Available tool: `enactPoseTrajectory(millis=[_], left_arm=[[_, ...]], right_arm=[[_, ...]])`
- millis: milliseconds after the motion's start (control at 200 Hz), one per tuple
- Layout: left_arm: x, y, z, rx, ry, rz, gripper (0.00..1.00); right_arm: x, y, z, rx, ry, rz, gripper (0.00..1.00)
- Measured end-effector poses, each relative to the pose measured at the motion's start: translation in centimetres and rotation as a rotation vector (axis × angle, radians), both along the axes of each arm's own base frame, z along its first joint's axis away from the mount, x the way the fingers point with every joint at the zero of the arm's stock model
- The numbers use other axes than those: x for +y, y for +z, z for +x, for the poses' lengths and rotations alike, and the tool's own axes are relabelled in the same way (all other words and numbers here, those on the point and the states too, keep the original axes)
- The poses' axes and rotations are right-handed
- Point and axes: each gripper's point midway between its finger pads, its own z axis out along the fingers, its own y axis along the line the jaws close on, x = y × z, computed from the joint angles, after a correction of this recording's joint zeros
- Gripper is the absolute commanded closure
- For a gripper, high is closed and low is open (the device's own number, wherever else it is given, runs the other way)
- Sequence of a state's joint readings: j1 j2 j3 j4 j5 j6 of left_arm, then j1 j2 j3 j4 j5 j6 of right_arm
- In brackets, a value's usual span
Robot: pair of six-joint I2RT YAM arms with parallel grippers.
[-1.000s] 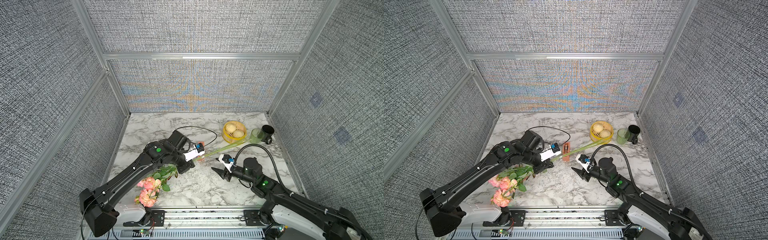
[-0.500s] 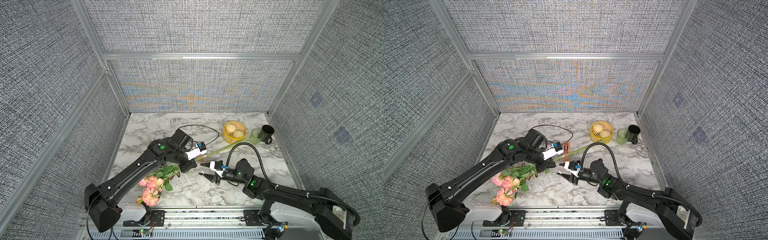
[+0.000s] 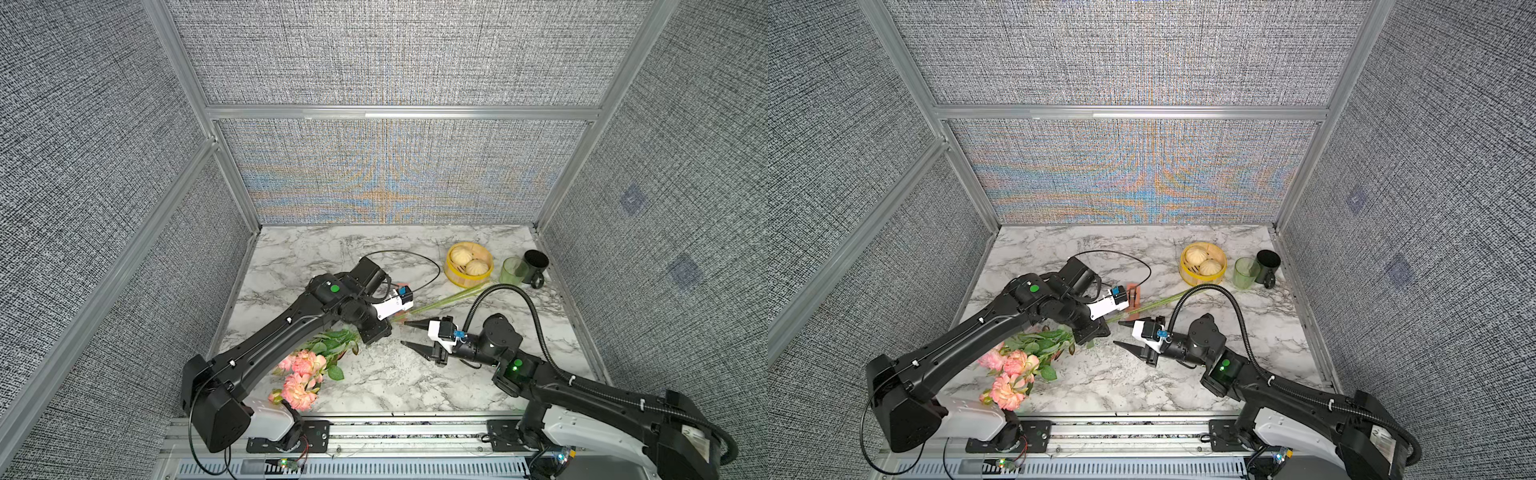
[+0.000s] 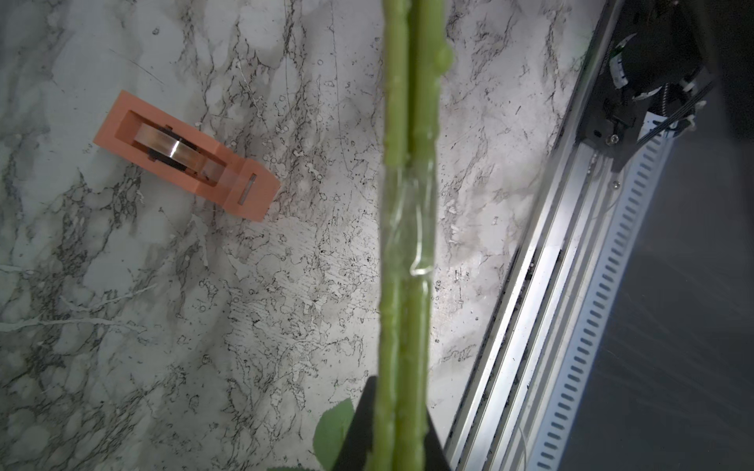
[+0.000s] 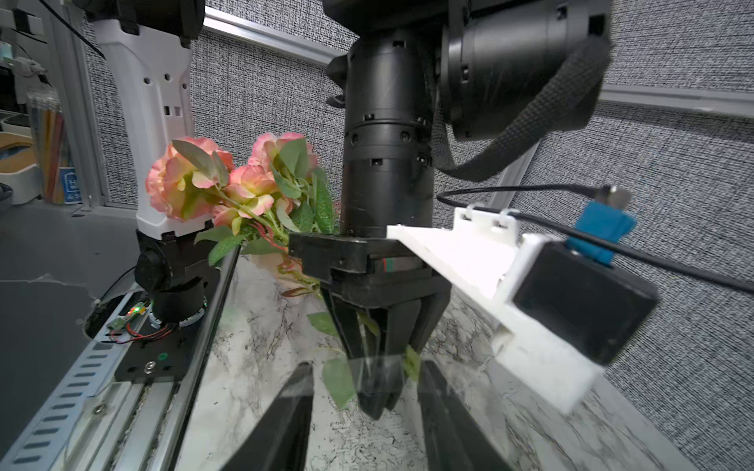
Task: Wrap bouquets with tape
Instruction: Wrap the tape around the bouquet.
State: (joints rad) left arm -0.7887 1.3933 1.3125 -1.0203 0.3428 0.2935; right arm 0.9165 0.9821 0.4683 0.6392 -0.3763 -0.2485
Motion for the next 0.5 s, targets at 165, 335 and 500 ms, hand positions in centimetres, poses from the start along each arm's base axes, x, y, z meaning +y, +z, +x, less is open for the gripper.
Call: enactPoseTrajectory(millis=[165, 335, 500], left_arm=[[0.1, 0.0, -0.8, 0.027, -0.028, -0.007, 1.0], [-0.1, 0.1, -1.5, 0.045, -0.062, -0.028, 1.0], [0.0, 0.1, -2.0, 0.061, -0.075, -0.028, 1.0]], right_arm=[[-0.6, -0.4, 1.3, -0.029, -0.077, -0.056, 0.55], [-1.6, -0.4, 3.1, -0.057, -0.152, -0.117, 0.55], [-2.5, -0.2, 4.9, -0.037, -0.207, -0.155, 0.55]])
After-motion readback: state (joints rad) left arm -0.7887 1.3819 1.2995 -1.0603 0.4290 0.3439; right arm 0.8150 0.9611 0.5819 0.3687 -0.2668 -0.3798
